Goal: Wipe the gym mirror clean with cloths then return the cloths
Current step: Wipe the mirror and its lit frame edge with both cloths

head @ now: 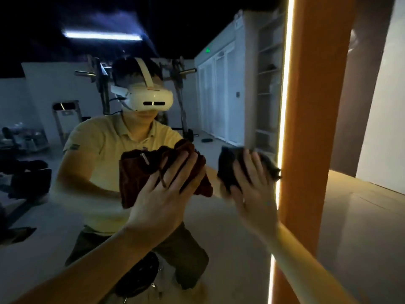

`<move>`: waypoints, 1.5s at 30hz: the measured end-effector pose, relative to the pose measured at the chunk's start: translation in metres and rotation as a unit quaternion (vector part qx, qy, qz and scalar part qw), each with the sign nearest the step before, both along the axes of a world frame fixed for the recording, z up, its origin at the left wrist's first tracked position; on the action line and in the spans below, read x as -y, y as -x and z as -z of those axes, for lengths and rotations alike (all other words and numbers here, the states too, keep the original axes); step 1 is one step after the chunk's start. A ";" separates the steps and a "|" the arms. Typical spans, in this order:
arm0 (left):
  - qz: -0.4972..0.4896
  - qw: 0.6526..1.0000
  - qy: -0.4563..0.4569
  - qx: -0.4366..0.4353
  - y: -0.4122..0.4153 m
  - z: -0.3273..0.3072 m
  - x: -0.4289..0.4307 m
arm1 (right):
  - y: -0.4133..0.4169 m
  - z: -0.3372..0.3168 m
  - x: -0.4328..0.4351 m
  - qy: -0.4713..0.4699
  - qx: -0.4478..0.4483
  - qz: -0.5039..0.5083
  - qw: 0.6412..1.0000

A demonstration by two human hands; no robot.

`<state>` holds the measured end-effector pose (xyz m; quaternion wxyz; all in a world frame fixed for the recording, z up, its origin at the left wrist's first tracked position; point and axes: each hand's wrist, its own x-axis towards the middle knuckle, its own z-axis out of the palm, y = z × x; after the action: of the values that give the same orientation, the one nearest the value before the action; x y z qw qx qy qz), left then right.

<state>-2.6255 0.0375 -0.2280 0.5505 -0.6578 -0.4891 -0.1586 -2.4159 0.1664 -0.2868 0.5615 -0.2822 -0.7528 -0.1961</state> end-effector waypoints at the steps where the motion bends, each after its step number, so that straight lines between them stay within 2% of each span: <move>1: 0.008 1.000 -0.003 0.003 0.001 0.007 0.000 | 0.001 -0.040 -0.011 -0.014 -0.044 0.009 0.999; 4: 0.026 0.999 -0.034 0.017 0.003 0.018 -0.006 | 0.010 -0.127 -0.027 -0.003 -0.146 0.025 0.989; 6: 0.032 0.998 -0.055 0.031 -0.001 0.028 -0.009 | 0.019 -0.110 -0.027 0.009 -0.154 0.039 0.987; 8: 0.033 0.997 -0.065 0.028 -0.005 0.042 -0.011 | 0.021 -0.048 -0.024 0.019 -0.164 0.061 0.984; 11: 0.030 0.997 -0.075 0.004 -0.005 0.067 -0.014 | 0.022 0.079 -0.011 0.051 -0.183 0.055 0.980; 13: 0.017 0.996 -0.086 -0.008 -0.002 0.083 -0.015 | 0.026 0.160 0.004 0.076 -0.159 0.053 0.983; 15: 0.002 0.996 -0.091 -0.012 0.000 0.096 -0.016 | 0.029 0.203 0.012 0.086 -0.129 0.072 0.985; 17: -0.007 0.996 -0.091 -0.017 0.001 0.105 -0.016 | 0.025 0.183 0.010 0.088 -0.132 0.065 0.985; 21: 0.007 0.995 -0.101 -0.008 0.000 0.112 -0.018 | 0.016 0.063 -0.005 0.085 -0.152 0.073 0.982; 23: 0.008 0.995 -0.101 -0.006 0.000 0.111 -0.020 | 0.016 0.036 -0.013 0.070 -0.152 0.077 0.983; 25: -0.005 0.994 -0.104 -0.013 0.001 0.111 -0.021 | 0.021 0.056 -0.015 0.052 -0.154 0.073 0.984; 29: -0.012 0.993 -0.112 -0.015 -0.001 0.112 -0.023 | 0.028 0.168 -0.006 0.028 -0.129 0.067 0.989; 31: -0.008 0.994 -0.110 -0.009 -0.002 0.112 -0.022 | 0.028 0.198 -0.003 0.027 -0.113 0.075 0.990; 34: -0.010 0.994 -0.106 -0.004 -0.003 0.114 -0.022 | 0.021 0.160 -0.004 0.033 -0.106 0.080 0.991; 38: -0.002 0.993 -0.118 0.001 -0.004 0.115 -0.021 | 0.001 0.037 -0.018 0.043 -0.095 0.087 0.991; 40: 0.007 0.993 -0.120 0.001 -0.004 0.114 -0.021 | -0.006 -0.004 -0.026 0.036 -0.090 0.089 0.991; 42: 0.015 0.992 -0.127 -0.001 -0.003 0.113 -0.023 | 0.005 -0.003 -0.029 0.026 -0.109 0.099 0.989; 44: 0.021 0.992 -0.128 -0.001 -0.002 0.114 -0.026 | 0.025 0.042 -0.022 -0.018 -0.104 0.078 0.991; 45: 0.023 0.991 -0.133 0.001 0.000 0.114 -0.027 | 0.030 0.078 -0.018 -0.047 -0.067 0.059 0.995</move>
<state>-2.6253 0.0645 -0.3424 0.6286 -0.5898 -0.4491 -0.2353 -2.4462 0.1841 -0.3648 0.6106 -0.3121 -0.6855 -0.2445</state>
